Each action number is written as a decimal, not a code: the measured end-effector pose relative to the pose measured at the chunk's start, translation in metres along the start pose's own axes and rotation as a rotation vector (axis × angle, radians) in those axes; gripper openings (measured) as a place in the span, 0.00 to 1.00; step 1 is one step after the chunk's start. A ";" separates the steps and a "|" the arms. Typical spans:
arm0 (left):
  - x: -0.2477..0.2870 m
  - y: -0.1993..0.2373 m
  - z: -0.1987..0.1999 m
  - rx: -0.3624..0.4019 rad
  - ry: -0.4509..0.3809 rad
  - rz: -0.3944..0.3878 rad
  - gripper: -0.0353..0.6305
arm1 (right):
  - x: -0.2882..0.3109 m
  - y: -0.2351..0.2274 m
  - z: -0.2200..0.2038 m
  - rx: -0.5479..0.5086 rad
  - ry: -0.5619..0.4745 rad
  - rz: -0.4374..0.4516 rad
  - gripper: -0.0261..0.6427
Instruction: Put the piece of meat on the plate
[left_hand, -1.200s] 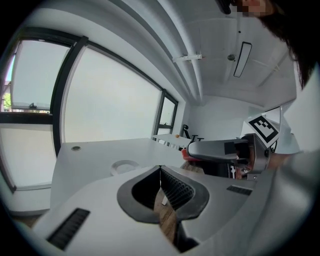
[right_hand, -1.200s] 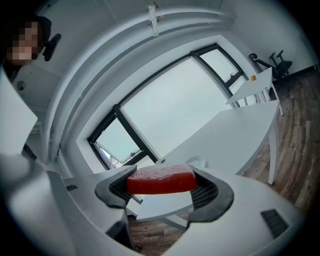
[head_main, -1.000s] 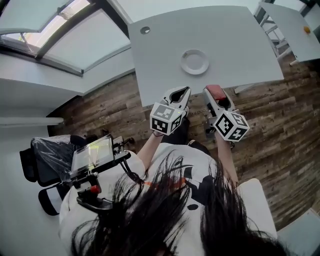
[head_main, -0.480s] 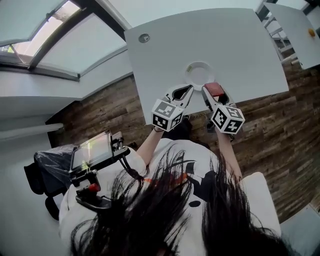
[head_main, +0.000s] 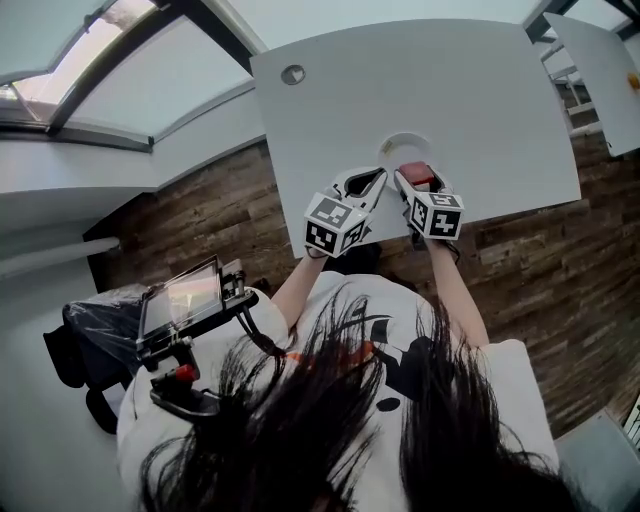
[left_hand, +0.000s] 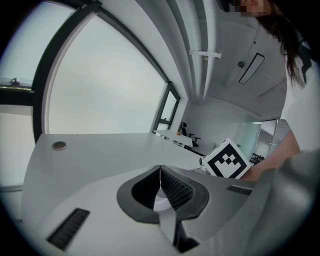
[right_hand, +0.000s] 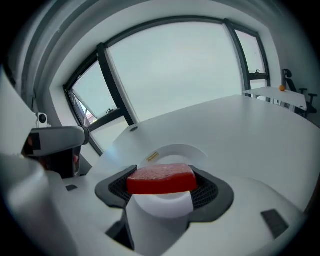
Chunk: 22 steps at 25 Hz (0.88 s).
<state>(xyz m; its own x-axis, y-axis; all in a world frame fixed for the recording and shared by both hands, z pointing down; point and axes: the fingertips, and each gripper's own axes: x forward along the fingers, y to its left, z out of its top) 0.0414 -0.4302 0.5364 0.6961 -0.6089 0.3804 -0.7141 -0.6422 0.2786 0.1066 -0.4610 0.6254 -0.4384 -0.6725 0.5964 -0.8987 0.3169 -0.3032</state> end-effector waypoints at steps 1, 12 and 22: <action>0.001 0.002 -0.001 -0.006 0.005 0.000 0.06 | 0.004 -0.001 -0.001 -0.010 0.014 -0.006 0.52; 0.012 0.034 0.004 -0.046 0.013 -0.005 0.06 | 0.031 -0.011 -0.008 -0.069 0.099 -0.078 0.52; 0.019 0.044 0.006 -0.052 0.016 -0.010 0.06 | 0.040 -0.010 -0.014 -0.217 0.207 -0.128 0.52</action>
<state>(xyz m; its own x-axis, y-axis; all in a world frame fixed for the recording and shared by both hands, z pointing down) 0.0234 -0.4730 0.5505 0.7023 -0.5947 0.3912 -0.7102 -0.6230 0.3278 0.0983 -0.4816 0.6624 -0.2949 -0.5727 0.7649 -0.9192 0.3888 -0.0632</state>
